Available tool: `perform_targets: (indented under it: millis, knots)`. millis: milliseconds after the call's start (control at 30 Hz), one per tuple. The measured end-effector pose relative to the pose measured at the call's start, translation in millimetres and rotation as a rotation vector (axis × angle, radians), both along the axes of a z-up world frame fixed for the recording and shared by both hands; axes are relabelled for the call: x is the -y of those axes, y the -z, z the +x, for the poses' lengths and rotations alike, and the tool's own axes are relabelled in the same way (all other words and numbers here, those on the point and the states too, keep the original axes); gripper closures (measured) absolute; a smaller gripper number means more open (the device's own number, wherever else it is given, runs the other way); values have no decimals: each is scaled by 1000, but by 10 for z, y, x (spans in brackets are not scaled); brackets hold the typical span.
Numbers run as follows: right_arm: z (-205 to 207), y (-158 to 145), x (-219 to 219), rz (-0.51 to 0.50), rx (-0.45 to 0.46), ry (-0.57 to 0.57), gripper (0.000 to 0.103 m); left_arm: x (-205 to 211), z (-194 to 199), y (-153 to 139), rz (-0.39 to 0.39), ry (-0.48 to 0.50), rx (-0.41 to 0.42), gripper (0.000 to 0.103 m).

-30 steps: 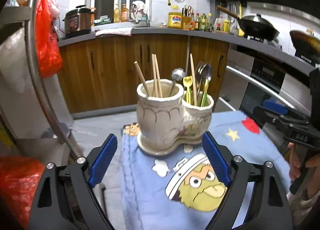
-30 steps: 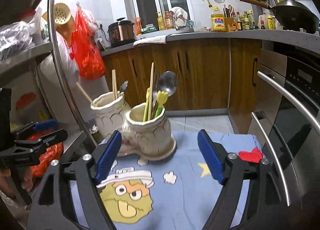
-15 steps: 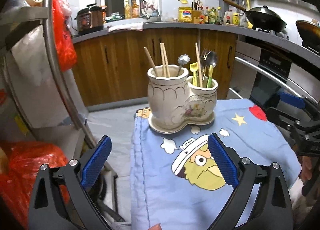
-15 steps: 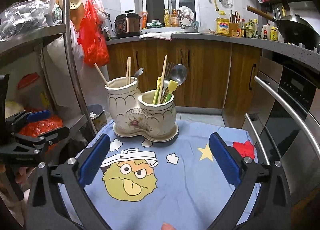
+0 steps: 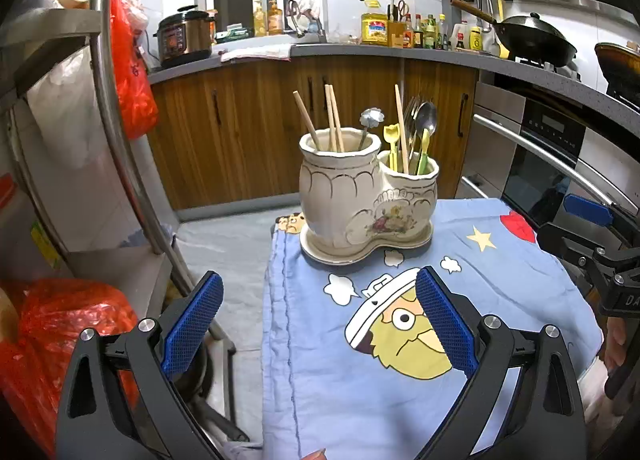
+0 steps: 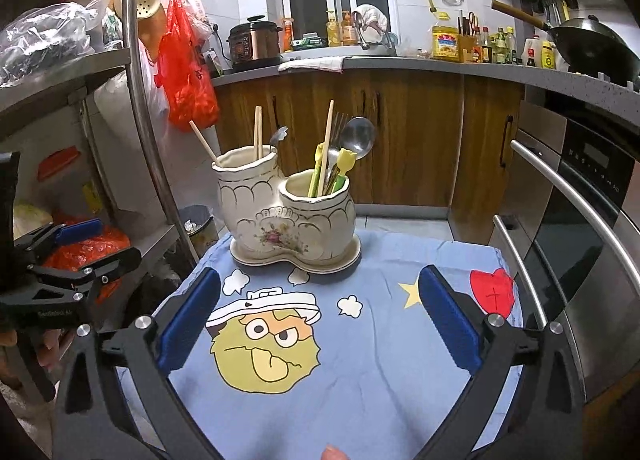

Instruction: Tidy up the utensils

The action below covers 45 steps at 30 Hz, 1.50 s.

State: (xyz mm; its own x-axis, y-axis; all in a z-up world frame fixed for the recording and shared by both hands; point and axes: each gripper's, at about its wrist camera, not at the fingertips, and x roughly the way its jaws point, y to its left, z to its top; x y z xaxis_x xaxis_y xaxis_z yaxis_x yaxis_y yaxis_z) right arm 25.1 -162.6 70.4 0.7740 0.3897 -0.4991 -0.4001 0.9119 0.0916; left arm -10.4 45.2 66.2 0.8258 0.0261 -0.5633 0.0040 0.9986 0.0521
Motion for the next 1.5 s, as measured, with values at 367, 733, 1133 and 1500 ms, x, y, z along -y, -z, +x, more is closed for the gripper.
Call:
perform_targets:
  millis: [367, 733, 1133, 1500]
  knots:
    - [3, 5, -8, -1, -2, 0, 5, 2, 2, 3, -3, 2, -3, 7]
    - [-4, 10, -33, -1, -1, -2, 5, 21, 14, 25, -1, 6, -8, 7]
    - [-2, -2, -21, -1, -13, -5, 5, 47, 19, 36, -2, 20, -13, 7]
    - [11, 22, -3, 5, -28, -9, 5, 49, 21, 44, -2, 23, -13, 7]
